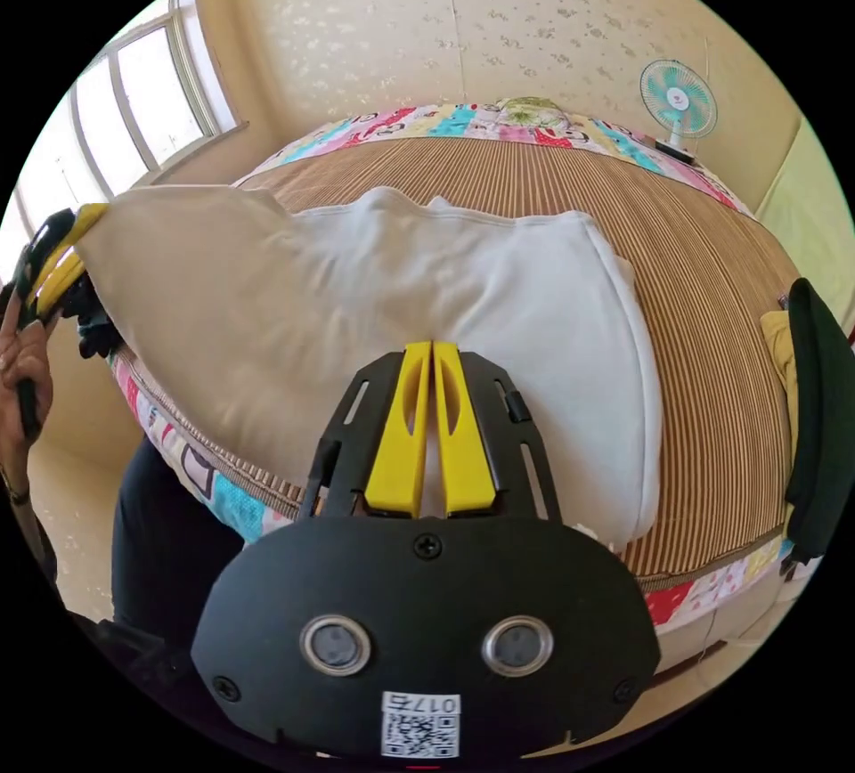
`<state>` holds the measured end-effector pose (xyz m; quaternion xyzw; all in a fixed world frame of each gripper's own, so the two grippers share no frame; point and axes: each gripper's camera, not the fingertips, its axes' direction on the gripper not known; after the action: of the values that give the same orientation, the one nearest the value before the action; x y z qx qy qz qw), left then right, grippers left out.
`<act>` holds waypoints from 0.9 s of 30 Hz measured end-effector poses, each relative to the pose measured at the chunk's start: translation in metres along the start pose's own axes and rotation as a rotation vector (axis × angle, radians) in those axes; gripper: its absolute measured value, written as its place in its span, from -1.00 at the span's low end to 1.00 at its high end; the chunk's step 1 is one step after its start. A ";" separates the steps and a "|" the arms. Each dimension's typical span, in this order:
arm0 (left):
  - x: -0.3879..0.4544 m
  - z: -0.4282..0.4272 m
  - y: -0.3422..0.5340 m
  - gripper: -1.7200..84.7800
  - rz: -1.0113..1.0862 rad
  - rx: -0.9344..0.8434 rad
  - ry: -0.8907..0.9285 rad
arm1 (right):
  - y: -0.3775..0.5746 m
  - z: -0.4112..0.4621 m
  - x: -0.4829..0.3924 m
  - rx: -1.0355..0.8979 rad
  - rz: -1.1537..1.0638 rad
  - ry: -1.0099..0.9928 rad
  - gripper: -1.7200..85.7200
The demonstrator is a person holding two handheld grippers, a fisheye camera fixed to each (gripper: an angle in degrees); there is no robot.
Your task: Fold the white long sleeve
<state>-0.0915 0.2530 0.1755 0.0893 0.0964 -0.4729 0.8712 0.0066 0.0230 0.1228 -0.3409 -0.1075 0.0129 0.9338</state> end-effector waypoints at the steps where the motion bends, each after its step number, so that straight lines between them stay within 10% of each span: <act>1: 0.034 0.023 -0.005 -0.84 0.082 -0.034 0.012 | 0.002 -0.012 0.009 -0.008 0.033 -0.021 -0.95; 11: 0.161 0.254 0.099 -0.75 0.519 -0.547 0.124 | 0.135 -0.130 0.168 0.131 0.485 -0.266 -0.93; 15: 0.143 0.221 0.118 -0.75 0.557 -0.476 0.151 | 0.185 -0.147 0.222 0.087 0.575 -0.376 -0.87; 20: 0.047 0.144 0.106 -0.57 0.227 -0.228 -0.244 | 0.197 -0.160 0.252 0.125 0.592 -0.555 -0.74; 27: -0.076 0.191 0.129 -0.68 -0.240 -0.522 0.082 | 0.177 -0.147 0.271 0.095 0.704 -0.883 -0.52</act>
<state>-0.0076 0.3361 0.3874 -0.1309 0.2598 -0.5280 0.7978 0.3110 0.0927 -0.0477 -0.2760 -0.3672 0.4696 0.7540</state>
